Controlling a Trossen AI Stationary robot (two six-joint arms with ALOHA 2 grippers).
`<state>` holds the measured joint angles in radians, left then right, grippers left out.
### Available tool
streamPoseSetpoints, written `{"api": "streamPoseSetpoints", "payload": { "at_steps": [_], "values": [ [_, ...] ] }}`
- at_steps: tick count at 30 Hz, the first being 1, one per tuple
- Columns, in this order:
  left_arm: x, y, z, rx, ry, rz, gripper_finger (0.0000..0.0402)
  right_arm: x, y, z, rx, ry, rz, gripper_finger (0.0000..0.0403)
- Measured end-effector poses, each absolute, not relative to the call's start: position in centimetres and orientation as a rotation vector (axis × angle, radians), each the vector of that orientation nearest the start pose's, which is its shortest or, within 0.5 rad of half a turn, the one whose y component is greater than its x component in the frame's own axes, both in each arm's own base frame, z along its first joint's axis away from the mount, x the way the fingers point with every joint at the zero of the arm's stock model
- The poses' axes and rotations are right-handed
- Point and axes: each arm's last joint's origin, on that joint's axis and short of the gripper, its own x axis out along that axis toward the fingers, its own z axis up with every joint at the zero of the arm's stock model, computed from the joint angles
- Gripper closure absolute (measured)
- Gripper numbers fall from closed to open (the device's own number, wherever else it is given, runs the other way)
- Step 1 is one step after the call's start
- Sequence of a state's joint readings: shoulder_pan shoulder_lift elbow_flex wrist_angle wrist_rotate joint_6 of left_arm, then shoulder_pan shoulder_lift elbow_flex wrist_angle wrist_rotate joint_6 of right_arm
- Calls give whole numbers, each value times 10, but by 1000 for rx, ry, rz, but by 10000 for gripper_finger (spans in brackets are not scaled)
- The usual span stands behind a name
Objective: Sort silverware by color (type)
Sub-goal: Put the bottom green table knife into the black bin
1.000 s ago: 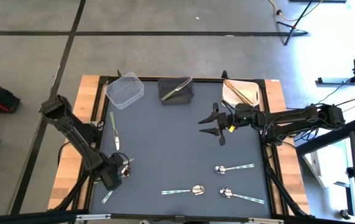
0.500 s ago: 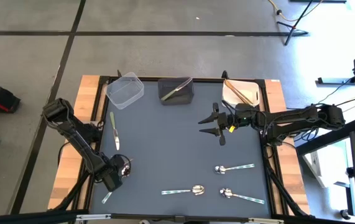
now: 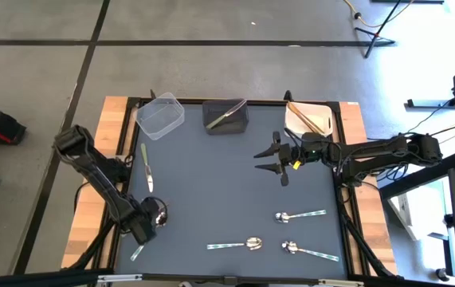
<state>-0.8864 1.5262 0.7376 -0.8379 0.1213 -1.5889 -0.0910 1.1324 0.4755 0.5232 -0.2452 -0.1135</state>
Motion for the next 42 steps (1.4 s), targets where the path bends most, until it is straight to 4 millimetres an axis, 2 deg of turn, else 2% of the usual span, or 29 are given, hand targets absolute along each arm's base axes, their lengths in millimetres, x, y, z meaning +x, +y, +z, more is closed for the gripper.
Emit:
{"api": "streamPoseSetpoints", "payload": {
  "at_steps": [9, 17, 25, 31, 36, 42],
  "values": [
    [136, -155, 162, -569, 1466, 568, 349, 233, -14, 224, -30, 167, 161, 259],
    [146, -129, 191, -457, 1192, 469, 348, 232, 16, 218, -42, 225, 236, 259],
    [160, -84, 222, -244, 916, 471, 348, 227, 40, 210, -83, 313, 178, 259],
    [181, -49, 238, -81, 756, 544, 348, 226, 40, 208, -31, 337, 127, 259],
    [207, -17, 248, 17, 656, 547, 347, 225, 39, 205, 18, 372, 79, 259],
    [232, 29, 261, 107, 521, 528, 347, 227, 41, 197, 85, 420, 52, 259]
  ]
}}
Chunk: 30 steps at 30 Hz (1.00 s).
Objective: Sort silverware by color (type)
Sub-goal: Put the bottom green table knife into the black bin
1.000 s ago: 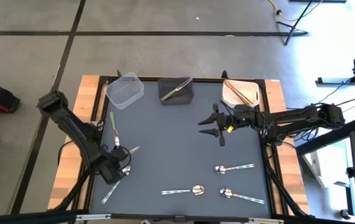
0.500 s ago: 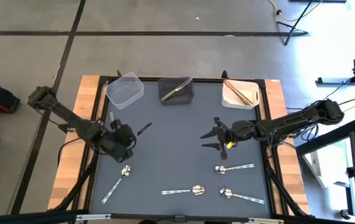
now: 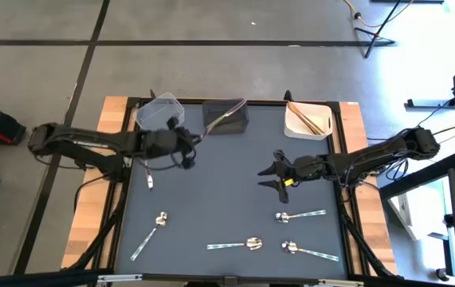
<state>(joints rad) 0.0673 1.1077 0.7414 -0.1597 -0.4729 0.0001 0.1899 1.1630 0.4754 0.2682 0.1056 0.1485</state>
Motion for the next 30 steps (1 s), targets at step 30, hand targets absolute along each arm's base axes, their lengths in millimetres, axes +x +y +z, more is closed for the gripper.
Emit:
{"api": "streamPoseSetpoints", "payload": {
  "at_steps": [30],
  "values": [
    [280, 171, 164, 120, 523, 710, 331, 235, 44, 184, 42, 450, 24, 259]
  ]
}}
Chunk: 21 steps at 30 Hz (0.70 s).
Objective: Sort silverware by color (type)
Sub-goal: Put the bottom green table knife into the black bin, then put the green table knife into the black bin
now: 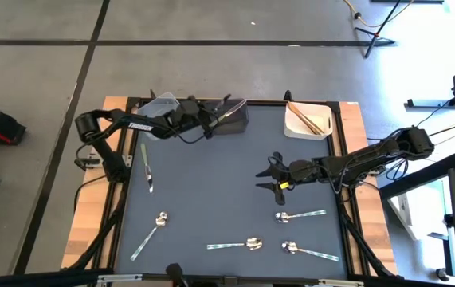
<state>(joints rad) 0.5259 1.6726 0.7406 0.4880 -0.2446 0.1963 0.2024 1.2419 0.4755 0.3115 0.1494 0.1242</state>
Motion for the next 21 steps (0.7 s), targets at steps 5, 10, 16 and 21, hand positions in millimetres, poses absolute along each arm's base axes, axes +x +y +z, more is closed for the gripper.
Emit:
{"api": "streamPoseSetpoints", "payload": {
  "at_steps": [5, 10, 16, 21],
  "values": [
    [280, 170, 162, 59, 516, 723, 320, 235, 44, 184, 42, 450, 23, 259],
    [279, 170, 160, 29, 533, 727, 288, 235, 44, 184, 42, 450, 23, 259],
    [279, 166, 165, 37, 523, 721, 247, 235, 44, 184, 42, 450, 24, 259],
    [276, 153, 189, 51, 478, 699, 243, 235, 44, 184, 42, 452, 24, 259]
  ]
}}
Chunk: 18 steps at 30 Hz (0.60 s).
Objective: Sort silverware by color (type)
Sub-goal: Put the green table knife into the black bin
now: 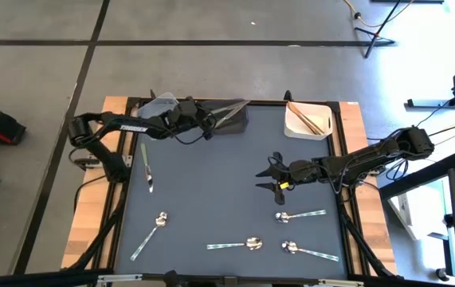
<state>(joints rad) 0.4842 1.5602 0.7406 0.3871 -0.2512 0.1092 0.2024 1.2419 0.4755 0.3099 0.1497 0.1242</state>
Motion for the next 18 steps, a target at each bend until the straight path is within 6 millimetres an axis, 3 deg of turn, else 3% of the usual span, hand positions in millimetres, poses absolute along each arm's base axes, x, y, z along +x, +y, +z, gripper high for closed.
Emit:
{"api": "streamPoseSetpoints", "payload": {
  "at_steps": [10, 18],
  "values": [
    [243, 96, 239, -25, 543, 609, 245, 236, 43, 185, 17, 438, 11, 259],
    [210, 55, 239, -249, 746, 585, 246, 237, 43, 187, -21, 414, 14, 259]
  ]
}}
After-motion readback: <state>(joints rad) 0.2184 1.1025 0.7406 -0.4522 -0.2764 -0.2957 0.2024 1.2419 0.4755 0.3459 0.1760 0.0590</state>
